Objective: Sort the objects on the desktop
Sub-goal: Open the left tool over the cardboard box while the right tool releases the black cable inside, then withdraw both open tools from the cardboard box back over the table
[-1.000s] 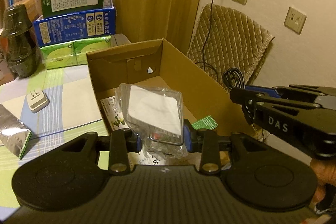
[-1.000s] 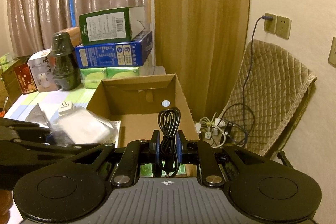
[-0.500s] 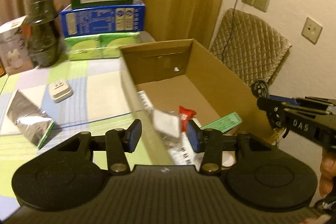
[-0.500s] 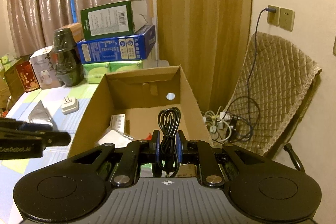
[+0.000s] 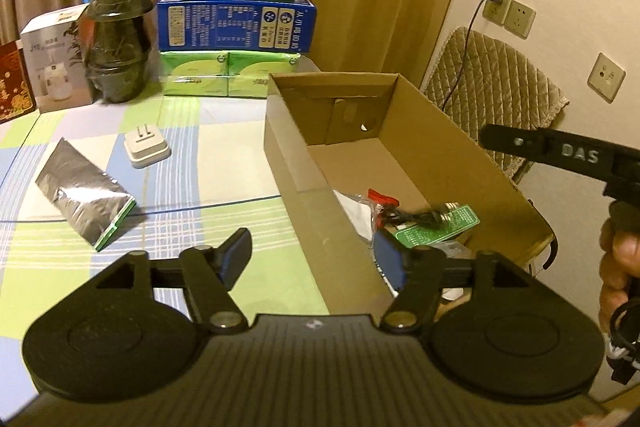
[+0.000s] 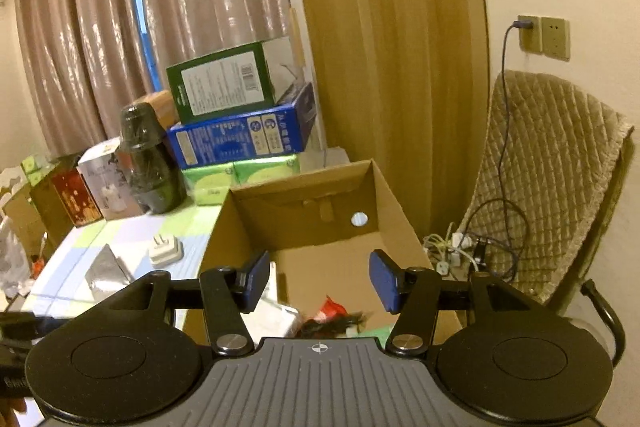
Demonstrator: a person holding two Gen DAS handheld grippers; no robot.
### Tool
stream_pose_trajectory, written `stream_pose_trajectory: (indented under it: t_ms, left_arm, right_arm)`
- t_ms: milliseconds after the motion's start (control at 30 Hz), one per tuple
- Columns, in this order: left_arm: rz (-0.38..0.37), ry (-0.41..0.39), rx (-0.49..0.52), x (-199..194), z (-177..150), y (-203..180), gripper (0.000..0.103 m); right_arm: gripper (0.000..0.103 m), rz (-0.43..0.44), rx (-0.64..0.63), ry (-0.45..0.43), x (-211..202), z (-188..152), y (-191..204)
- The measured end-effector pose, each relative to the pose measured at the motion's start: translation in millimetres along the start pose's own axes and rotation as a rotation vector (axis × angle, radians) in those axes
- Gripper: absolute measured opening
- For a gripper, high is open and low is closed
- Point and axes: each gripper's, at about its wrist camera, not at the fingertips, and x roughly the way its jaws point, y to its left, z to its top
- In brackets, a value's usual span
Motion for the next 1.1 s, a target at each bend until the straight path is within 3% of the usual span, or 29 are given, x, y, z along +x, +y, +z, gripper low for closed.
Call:
stream_pose_trajectory:
  t_ms: [100,333,533,800,1100]
  left_arm:
    - [0.006,-0.009,-0.016,-6,-6,6,0.078]
    - [0.023,-0.009,-0.049,-23,-25,18,0.087]
    - [0.045,-0.011,-0.077,-42,-41,29,0.092]
    - [0.09,-0.018,-0.107,-68,-61,48,0.1]
    - [0.142,-0.003,-0.168,-90,-79,77,0.102]
  right_arm:
    - [0.053,-0.011,0.028,0.02,-12,-12,-4]
    - [0.058,-0.017,0.057,0.041,-42,-39,4]
    - [0.068,-0.008,0.032,0.069,-59,-55,27]
    - [0.093,0.039,0.002,0.087,-73,-70,64]
    - [0.101,0.087,-0.032,0.114,-71,-79,100]
